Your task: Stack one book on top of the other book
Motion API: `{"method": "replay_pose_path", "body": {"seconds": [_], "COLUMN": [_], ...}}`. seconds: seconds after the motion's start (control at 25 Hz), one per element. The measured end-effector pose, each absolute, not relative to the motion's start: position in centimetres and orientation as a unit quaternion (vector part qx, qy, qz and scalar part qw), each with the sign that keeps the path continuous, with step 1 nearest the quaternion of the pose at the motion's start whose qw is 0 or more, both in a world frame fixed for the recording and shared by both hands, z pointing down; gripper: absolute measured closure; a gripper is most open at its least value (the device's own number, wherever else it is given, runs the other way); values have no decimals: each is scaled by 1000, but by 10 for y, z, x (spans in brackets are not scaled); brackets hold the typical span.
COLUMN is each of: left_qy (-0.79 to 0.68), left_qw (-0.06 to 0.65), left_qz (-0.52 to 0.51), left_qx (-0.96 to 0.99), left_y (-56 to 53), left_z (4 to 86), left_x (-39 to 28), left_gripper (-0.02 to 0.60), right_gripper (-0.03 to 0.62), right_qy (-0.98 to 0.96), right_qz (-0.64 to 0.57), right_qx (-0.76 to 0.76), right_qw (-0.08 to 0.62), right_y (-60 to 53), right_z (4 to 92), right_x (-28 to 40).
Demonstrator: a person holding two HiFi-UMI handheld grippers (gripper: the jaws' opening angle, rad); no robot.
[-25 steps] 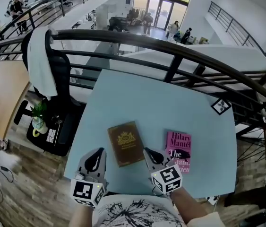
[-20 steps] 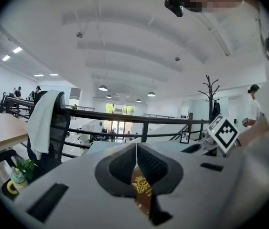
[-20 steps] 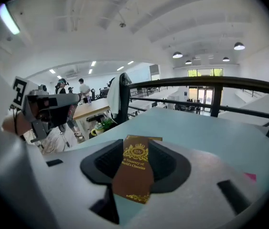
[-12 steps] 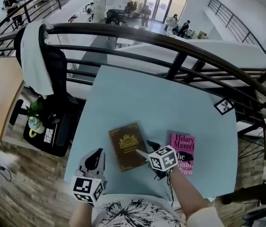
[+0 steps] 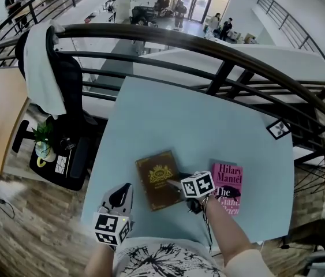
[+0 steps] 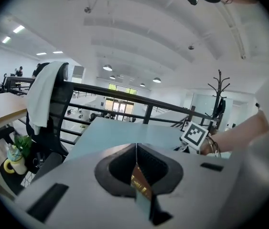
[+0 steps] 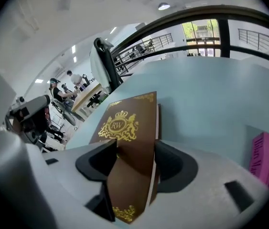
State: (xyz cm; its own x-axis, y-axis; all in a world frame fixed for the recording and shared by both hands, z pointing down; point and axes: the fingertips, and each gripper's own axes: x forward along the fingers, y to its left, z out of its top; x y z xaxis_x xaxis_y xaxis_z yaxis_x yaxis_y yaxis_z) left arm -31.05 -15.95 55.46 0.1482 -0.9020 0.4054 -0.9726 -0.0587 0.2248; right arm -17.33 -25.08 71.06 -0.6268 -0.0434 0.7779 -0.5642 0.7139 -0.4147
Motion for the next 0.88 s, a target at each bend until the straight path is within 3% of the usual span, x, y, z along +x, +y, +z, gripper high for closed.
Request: {"method": "replay_pose_path", "body": {"seconds": [0.28,0.52,0.6,0.88], "left_qy": [-625,-578,-565,-545], "left_qw": [255,386,428,516], "left_qz": [107,118,101,106], "left_qx": [730,709,699,652], "left_y": [-161,-166,-168,-171], "left_z": [582,636,649,693], "left_x": [-301,-286,-283,-264], "left_gripper": [571,561,416,351], "right_gripper": [362,364,365,364], "right_qy": [-833,-819,-819,-820], "right_qz": [343,362,363,364], "right_qx": [189,242,254,254], "right_qw": [391,373,366,360], "right_y": [-250,-248,-247,-246], "right_z": [713,714,713,712], "right_x": [-172,-168,-168,-167]}}
